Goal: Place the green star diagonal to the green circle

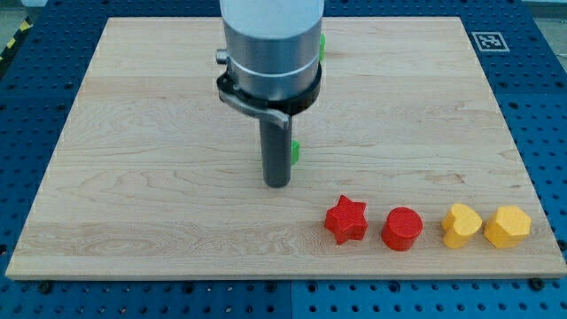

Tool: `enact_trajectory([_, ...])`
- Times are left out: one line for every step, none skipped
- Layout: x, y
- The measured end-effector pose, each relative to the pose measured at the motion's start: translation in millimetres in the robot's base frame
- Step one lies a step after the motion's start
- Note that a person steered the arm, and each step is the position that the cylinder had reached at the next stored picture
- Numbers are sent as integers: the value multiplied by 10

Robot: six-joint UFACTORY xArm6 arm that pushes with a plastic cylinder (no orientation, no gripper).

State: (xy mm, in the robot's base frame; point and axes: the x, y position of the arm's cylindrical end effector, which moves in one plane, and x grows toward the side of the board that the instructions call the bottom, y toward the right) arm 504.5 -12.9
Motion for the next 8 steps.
enact_trajectory([-337, 53])
enact_trajectory([-758, 153])
enact_trajectory([-1174, 299])
enact_trajectory([-1551, 438])
enact_trajectory([-1768, 473])
enact_trajectory([-1836, 473])
enact_trajectory([-1840, 471])
enact_trajectory([-1900, 470])
